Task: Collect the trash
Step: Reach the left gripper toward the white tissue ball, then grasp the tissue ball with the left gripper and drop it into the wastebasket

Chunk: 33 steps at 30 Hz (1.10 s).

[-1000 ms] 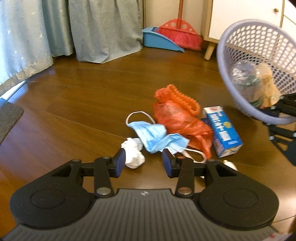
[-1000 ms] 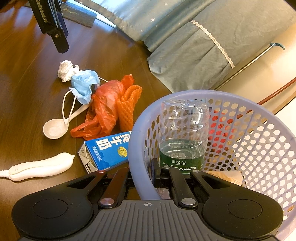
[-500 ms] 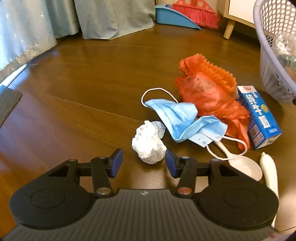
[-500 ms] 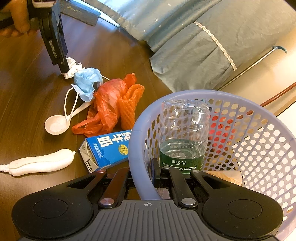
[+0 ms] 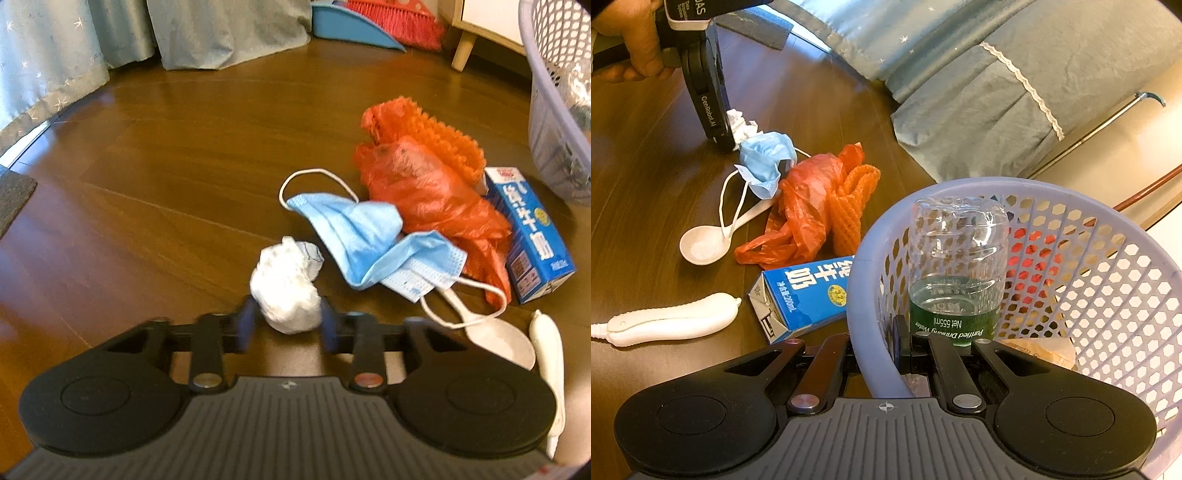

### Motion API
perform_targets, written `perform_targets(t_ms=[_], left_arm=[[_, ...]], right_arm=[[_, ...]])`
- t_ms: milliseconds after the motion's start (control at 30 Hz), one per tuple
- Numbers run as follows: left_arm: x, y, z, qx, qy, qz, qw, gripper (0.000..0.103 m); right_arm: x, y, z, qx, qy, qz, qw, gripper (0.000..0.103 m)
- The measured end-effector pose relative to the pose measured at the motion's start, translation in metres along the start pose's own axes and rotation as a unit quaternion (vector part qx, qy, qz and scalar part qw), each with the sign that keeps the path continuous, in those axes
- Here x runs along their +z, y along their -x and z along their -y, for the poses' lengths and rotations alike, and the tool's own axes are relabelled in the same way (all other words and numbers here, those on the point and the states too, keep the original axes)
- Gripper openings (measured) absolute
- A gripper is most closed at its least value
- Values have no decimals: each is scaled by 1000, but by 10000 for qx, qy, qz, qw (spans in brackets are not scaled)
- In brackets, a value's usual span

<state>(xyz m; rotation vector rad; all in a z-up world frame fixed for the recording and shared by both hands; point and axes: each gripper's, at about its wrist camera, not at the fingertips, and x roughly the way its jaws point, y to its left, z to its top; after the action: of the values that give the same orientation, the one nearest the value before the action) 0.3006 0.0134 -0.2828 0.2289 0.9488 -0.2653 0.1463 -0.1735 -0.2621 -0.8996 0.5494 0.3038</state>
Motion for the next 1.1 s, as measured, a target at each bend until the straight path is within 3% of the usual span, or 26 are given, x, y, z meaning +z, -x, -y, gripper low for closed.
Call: perform_targets(t_ms=[533, 1100], left_arm=[[6, 42, -4, -197, 151, 177, 9995, 21], [37, 107, 1, -587, 179, 832, 9946, 21]], right_arm=[[3, -1, 3, -24, -78, -31, 10000, 2], [5, -1, 4, -18, -117, -51, 9999, 2]])
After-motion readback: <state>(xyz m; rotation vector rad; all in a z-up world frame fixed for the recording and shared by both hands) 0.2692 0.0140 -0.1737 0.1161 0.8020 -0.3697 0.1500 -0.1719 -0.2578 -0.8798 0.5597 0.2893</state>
